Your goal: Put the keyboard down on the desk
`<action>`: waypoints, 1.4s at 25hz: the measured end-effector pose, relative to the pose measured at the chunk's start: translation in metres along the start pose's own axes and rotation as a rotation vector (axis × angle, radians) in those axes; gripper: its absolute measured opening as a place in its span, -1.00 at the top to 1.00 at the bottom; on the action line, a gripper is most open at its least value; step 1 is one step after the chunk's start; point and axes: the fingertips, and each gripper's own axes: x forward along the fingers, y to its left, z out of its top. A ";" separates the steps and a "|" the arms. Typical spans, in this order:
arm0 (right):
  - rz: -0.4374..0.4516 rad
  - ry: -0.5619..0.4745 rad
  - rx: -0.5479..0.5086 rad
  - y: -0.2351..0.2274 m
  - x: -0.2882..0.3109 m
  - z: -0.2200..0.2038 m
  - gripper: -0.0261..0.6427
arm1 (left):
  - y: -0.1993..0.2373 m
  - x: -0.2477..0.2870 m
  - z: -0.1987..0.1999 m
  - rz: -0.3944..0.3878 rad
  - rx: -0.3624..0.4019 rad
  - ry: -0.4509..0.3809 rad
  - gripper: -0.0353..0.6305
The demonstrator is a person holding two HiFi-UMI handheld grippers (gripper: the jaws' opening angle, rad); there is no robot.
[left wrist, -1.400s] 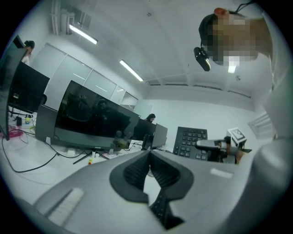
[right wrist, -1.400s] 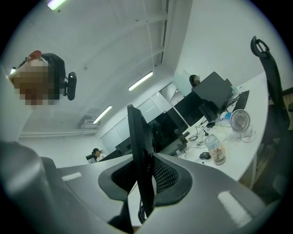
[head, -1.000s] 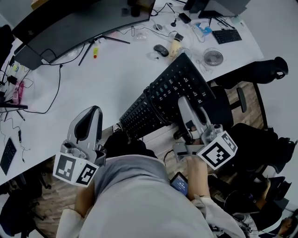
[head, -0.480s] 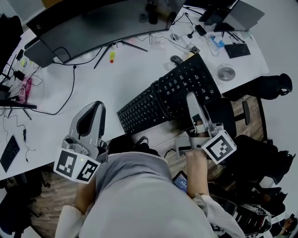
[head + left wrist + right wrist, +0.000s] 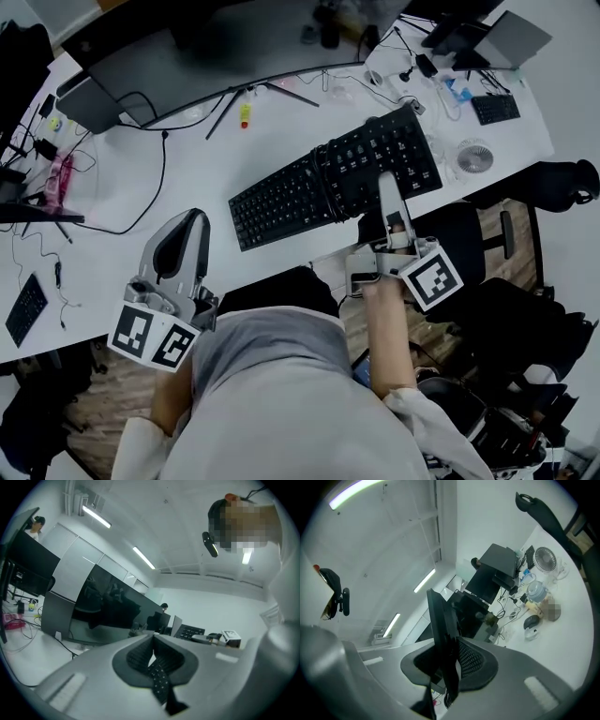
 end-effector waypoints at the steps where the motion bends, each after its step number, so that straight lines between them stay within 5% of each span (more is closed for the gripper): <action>1: -0.013 -0.008 0.018 -0.007 0.002 -0.002 0.68 | 0.002 0.000 -0.002 0.006 -0.002 0.006 0.89; 21: -0.104 -0.019 0.323 -0.110 0.034 -0.042 0.66 | 0.018 0.032 -0.024 0.101 0.041 0.082 0.89; 35: -0.149 0.009 0.416 -0.153 0.049 -0.072 0.66 | 0.016 0.040 -0.030 0.131 0.024 0.105 0.89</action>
